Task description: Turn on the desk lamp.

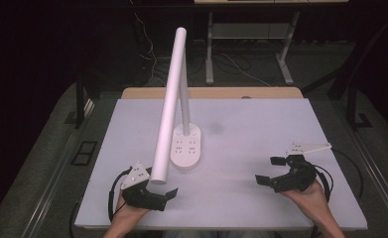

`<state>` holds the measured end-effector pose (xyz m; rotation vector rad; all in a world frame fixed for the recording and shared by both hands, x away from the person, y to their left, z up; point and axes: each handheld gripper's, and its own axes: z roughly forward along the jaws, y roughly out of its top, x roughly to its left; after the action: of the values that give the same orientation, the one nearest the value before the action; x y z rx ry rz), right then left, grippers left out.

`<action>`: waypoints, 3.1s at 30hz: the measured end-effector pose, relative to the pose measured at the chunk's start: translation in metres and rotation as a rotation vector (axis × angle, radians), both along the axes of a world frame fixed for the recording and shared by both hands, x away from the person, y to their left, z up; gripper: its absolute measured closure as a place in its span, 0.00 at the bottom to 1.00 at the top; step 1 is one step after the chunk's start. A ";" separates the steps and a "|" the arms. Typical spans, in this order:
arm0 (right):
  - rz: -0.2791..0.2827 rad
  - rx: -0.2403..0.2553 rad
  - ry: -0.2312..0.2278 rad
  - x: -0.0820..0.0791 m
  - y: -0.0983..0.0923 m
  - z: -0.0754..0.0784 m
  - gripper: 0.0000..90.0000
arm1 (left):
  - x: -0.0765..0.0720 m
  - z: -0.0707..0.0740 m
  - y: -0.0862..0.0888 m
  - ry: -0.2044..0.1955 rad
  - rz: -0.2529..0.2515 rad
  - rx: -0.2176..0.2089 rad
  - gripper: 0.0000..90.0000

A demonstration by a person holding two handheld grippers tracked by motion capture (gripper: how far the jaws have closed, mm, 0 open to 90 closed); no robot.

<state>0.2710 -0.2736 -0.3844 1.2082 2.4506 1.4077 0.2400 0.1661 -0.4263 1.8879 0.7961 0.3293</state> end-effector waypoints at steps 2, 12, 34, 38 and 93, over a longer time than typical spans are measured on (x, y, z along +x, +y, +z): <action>0.004 -0.003 -0.001 0.001 0.001 0.001 0.01 | 0.000 0.000 0.000 0.000 -0.001 0.001 0.00; 0.030 -0.025 0.005 0.014 0.011 0.010 0.01 | 0.000 0.000 -0.001 0.001 -0.003 0.002 0.00; 0.073 -0.056 -0.004 0.045 0.041 0.026 0.01 | 0.000 -0.001 0.000 0.004 0.007 -0.006 0.00; 0.076 -0.057 0.000 0.050 0.045 0.028 0.01 | 0.000 -0.001 0.000 0.004 0.002 -0.005 0.00; 0.095 0.020 0.064 0.135 0.120 0.030 0.01 | 0.001 0.000 0.003 0.019 -0.001 -0.051 0.00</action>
<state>0.4060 -0.1534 -0.3540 1.1734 2.5742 1.4420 0.2411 0.1692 -0.4261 1.8459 0.8095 0.2882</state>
